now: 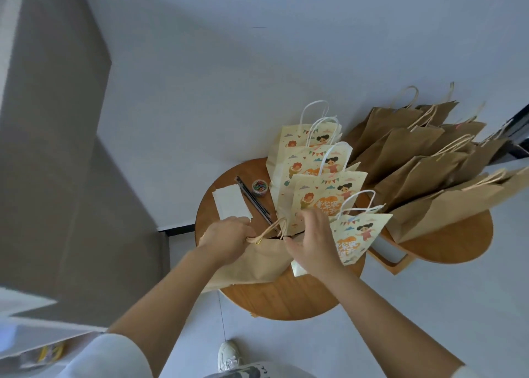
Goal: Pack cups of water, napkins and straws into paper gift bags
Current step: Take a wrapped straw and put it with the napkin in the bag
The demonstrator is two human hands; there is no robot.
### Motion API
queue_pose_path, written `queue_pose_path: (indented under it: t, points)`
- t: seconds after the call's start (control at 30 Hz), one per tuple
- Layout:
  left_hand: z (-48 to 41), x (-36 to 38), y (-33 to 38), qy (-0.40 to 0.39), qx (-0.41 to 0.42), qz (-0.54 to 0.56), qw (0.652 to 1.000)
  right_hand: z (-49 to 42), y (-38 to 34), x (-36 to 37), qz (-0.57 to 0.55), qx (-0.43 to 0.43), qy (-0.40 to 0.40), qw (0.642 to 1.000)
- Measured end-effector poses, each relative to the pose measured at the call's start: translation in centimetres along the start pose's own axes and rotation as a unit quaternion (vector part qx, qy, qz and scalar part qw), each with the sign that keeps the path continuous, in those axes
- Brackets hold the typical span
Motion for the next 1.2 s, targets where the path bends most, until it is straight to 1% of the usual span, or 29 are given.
queue_pose_path:
  t: [0.03, 0.07, 0.1, 0.13, 0.17, 0.23, 0.27, 0.33, 0.47, 0.53, 0.6, 0.7, 0.83, 0.93, 1.07, 1.2]
  points:
    - [0.5, -0.4, 0.3, 0.003, -0.004, 0.001, 1.000, 0.3, 0.4, 0.4, -0.020, 0.030, -0.067, 0.997]
    - [1.1, -0.8, 0.7, 0.006, -0.007, 0.004, 1.000, 1.0, 0.9, 1.0, -0.046, 0.064, -0.141, 0.987]
    - [1.7, -1.1, 1.2, 0.007, -0.013, 0.008, 1.000, 1.8, 1.2, 1.5, -0.050, 0.078, -0.205, 0.974]
    - [2.4, -1.6, 1.7, 0.009, -0.020, 0.015, 1.000, 2.6, 1.1, 1.7, -0.031, 0.063, -0.242, 0.968]
    - [3.1, -1.9, 2.5, 0.011, -0.030, 0.021, 0.999, 3.0, 1.0, 1.4, -0.001, 0.031, -0.250, 0.968]
    - [4.8, -2.2, 4.4, 0.015, -0.056, 0.018, 0.998, 4.0, 0.7, -0.3, 0.058, -0.025, -0.219, 0.974]
    - [5.7, -2.2, 5.5, 0.019, -0.068, 0.015, 0.997, 4.9, 0.6, -1.3, 0.070, -0.044, -0.204, 0.976]
    - [7.3, -2.3, 8.0, 0.031, -0.082, 0.025, 0.996, 6.9, 1.1, -3.7, 0.062, -0.067, -0.174, 0.980]
    - [10.1, -2.7, 14.2, 0.050, -0.087, 0.080, 0.992, 12.1, 3.8, -9.2, 0.023, -0.096, -0.081, 0.992]
    - [11.0, -1.9, 17.0, 0.020, -0.089, 0.038, 0.995, 14.5, 6.2, -12.0, 0.009, -0.094, -0.046, 0.994]
    - [11.2, 0.1, 19.8, -0.029, -0.071, -0.022, 0.997, 16.7, 9.0, -14.9, 0.017, -0.080, -0.027, 0.996]
    - [9.7, 2.6, 24.6, -0.058, -0.045, -0.011, 0.997, 19.8, 14.0, -18.5, 0.053, -0.057, -0.029, 0.997]
    - [6.0, 3.8, 32.7, -0.052, 0.022, 0.002, 0.998, 22.6, 21.9, -23.2, 0.066, 0.032, -0.014, 0.997]
    - [2.5, 4.2, 38.1, -0.034, 0.072, -0.015, 0.997, 23.5, 27.4, -26.1, 0.064, 0.088, -0.017, 0.994]
    - [-3.2, 4.1, 44.0, -0.017, 0.127, -0.027, 0.991, 22.6, 34.0, -29.4, 0.106, 0.125, -0.009, 0.986]
    - [-10.3, 4.6, 48.1, -0.029, 0.140, -0.025, 0.989, 20.1, 40.3, -31.7, 0.119, 0.150, -0.012, 0.981]
Point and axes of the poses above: each hand's wrist, its own z-axis away from the middle knuckle, its own x-axis out of the palm, y = z × x, the point moved 9 cm from there along -z, towards the middle knuckle, and after that the axes turned 2 degrees about z, right-handed, at the moved point
